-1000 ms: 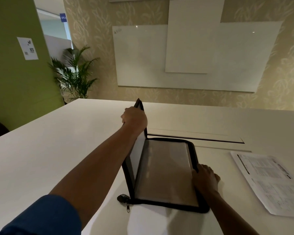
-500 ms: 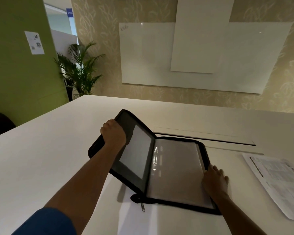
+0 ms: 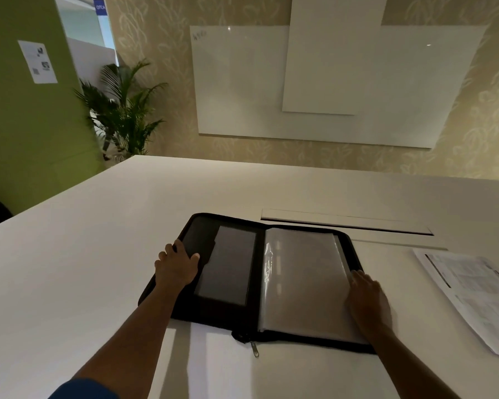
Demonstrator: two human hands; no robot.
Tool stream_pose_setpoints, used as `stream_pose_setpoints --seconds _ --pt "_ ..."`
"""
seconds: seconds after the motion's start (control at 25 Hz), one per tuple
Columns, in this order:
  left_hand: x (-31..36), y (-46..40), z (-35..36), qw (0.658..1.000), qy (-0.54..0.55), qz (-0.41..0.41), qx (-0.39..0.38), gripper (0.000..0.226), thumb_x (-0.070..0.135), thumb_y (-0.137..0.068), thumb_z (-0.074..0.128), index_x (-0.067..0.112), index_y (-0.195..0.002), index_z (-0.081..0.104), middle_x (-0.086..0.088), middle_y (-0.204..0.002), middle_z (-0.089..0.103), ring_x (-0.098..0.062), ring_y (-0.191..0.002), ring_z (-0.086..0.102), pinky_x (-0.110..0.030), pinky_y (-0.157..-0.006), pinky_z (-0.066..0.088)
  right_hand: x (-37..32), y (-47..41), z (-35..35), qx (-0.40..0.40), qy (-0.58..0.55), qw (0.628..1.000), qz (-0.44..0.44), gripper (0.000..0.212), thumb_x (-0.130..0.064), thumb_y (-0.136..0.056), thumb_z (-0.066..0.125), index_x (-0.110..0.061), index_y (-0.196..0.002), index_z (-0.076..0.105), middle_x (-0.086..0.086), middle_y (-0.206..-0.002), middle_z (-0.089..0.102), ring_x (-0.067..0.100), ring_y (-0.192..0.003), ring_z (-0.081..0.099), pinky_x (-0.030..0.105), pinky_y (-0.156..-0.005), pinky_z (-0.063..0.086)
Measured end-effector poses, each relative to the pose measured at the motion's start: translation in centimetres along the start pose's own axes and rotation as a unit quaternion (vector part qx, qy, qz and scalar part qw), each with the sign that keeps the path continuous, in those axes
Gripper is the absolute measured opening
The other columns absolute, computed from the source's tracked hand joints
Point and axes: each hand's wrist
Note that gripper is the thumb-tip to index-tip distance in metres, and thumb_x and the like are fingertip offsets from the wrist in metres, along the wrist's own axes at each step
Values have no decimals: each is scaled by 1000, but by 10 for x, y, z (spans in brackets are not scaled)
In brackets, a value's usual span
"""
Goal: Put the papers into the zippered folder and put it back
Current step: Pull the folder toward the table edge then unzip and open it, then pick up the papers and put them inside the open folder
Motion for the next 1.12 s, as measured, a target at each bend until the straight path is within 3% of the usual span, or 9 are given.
stream_pose_setpoints --seconds 0.12,0.24,0.36,0.56,0.8,1.04,1.12 --pt "-6 3 12 1000 19 2 -20 72 51 -98 36 3 -149 21 -23 -148 32 -42 -131 38 -51 -103 36 -2 9 -7 51 -78 995 19 29 0 -87 48 -10 -106 69 10 -116 67 32 -102 63 38 -87 48" --pt "-9 8 19 999 27 9 -17 68 47 -99 37 2 -148 24 -23 -145 36 -41 -129 39 -50 -104 36 -2 9 -10 54 -155 985 57 27 -8 -92 46 -11 -107 68 12 -117 67 37 -103 62 39 -85 47" --pt "-9 13 22 999 43 15 0 59 35 -99 40 -2 -143 30 -23 -140 41 -40 -126 42 -48 -103 36 2 6 -10 28 -142 988 46 32 -13 -95 45 -12 -120 65 12 -127 63 35 -113 58 41 -93 47" --pt "-1 15 19 998 41 44 -2 54 17 -94 43 -4 -142 29 -24 -143 37 -40 -131 35 -46 -109 32 7 6 -12 7 -117 992 36 31 -15 -97 42 -14 -118 65 9 -126 63 32 -110 58 40 -91 47" --pt "6 18 24 996 27 85 24 39 22 -101 37 -1 -131 44 -24 -142 42 -39 -132 37 -47 -108 34 17 5 -16 -2 -175 984 30 36 -15 -96 48 -12 -129 62 9 -136 59 30 -123 55 35 -99 42" --pt "56 21 31 978 125 164 42 34 21 -100 41 -3 -122 51 -26 -134 47 -41 -125 45 -48 -104 38 38 11 -23 -3 -173 985 -24 31 -21 -98 52 -11 -125 64 9 -123 68 29 -112 63 32 -91 45" --pt "86 27 36 971 157 180 19 39 23 -101 41 -3 -129 48 -26 -139 44 -40 -131 42 -46 -109 37 48 14 -24 4 -176 984 -30 30 -20 -98 52 -11 -124 64 8 -123 68 26 -112 63 28 -89 43"
Point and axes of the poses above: each hand's wrist, its own y-axis away from the middle knuckle, its own z-axis out of the palm, x = y × z
